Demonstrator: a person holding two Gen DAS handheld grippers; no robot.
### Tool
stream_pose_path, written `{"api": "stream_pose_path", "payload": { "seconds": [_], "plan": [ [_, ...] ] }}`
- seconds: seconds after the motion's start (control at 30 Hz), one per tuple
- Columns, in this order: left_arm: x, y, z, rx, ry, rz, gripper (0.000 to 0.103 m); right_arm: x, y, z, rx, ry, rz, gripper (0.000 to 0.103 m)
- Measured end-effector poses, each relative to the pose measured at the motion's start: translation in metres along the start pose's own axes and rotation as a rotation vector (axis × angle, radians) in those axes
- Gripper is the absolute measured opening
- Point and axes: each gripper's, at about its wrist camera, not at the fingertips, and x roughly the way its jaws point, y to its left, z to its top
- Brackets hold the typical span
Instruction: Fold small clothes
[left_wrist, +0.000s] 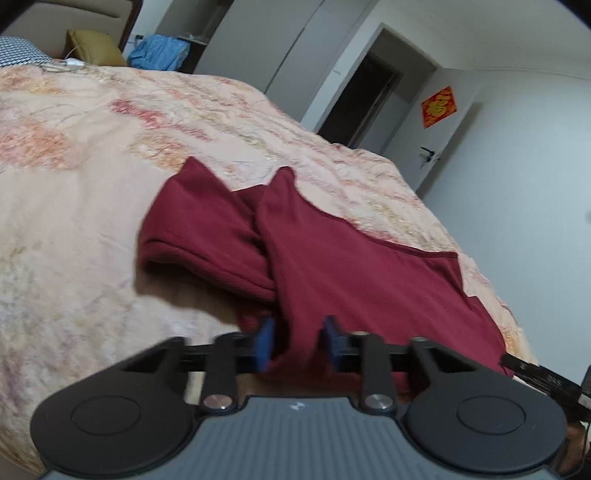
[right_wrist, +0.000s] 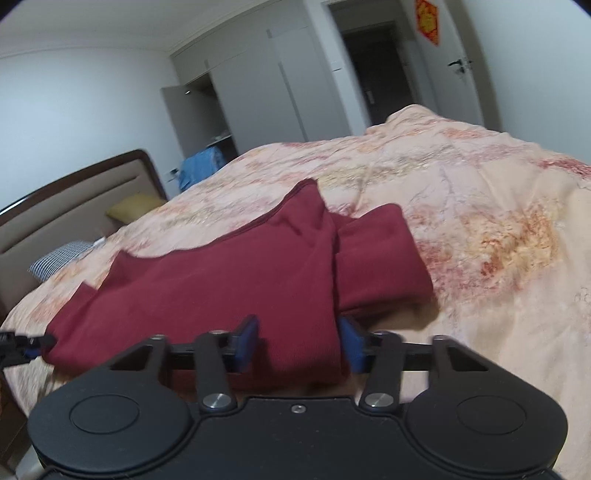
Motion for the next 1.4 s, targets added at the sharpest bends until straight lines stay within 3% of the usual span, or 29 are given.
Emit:
{"api": "stream_pose_path", "payload": {
  "seconds": [0.03,0.07,0.23,0.4,0.57,0.67,0.77,0.8,0.9,0.93,0.97,1.03,1.1,1.17,1.27,1.4],
  "plan": [
    [0.001,-0.003,0.002,0.017,0.003,0.003,0.01,0.001,0.0,0.003,0.009,-0.001,-0.014,0.008],
    [0.0,-0.007,0.003,0.033,0.003,0.011,0.007,0.001,0.0,0.006,0.021,-0.003,-0.029,0.004],
    [-0.023,-0.022,0.013,0.043,-0.049,0.037,0.004,-0.025,-0.001,0.019,0.051,-0.036,-0.033,0.003],
    [-0.018,0.001,-0.007,-0.034,0.007,0.087,0.004,-0.021,-0.019,-0.005,0.13,0.046,-0.06,0.003],
    [-0.011,0.016,-0.016,-0.098,0.009,0.083,0.004,-0.019,-0.015,-0.007,0.099,0.03,-0.057,0.003],
    [-0.008,0.015,-0.016,-0.101,0.014,0.081,0.006,-0.016,-0.012,-0.006,0.055,0.039,-0.06,0.006],
    [-0.009,0.015,-0.016,-0.12,0.02,0.078,0.009,-0.018,-0.008,-0.007,0.023,0.029,-0.068,0.02],
    [-0.01,0.015,-0.015,-0.127,0.022,0.08,0.01,-0.019,-0.006,-0.007,0.01,0.024,-0.075,0.029],
    [-0.013,0.01,-0.013,-0.127,0.031,0.084,0.026,-0.022,0.003,-0.007,-0.041,0.003,-0.067,0.045],
    [-0.014,0.008,-0.012,-0.124,0.034,0.087,0.04,-0.022,0.007,-0.006,-0.063,-0.004,-0.069,0.051],
    [-0.015,0.006,-0.011,-0.121,0.035,0.102,0.063,-0.021,0.011,-0.006,-0.083,-0.013,-0.071,0.059],
    [-0.017,0.0,-0.009,-0.112,0.03,0.151,0.077,-0.021,0.019,-0.004,-0.119,-0.037,-0.063,0.07],
    [-0.018,-0.004,-0.006,-0.101,0.031,0.165,0.082,-0.02,0.028,-0.004,-0.155,-0.053,-0.044,0.08],
    [-0.019,-0.006,-0.004,-0.096,0.033,0.181,0.094,-0.016,0.038,-0.003,-0.197,-0.059,-0.025,0.087],
    [-0.019,-0.007,-0.002,-0.074,0.038,0.215,0.098,-0.008,0.054,-0.003,-0.254,-0.071,0.0,0.099],
    [-0.019,-0.006,0.001,-0.063,0.048,0.244,0.102,0.004,0.073,-0.002,-0.292,-0.087,0.03,0.102]
  ]
}}
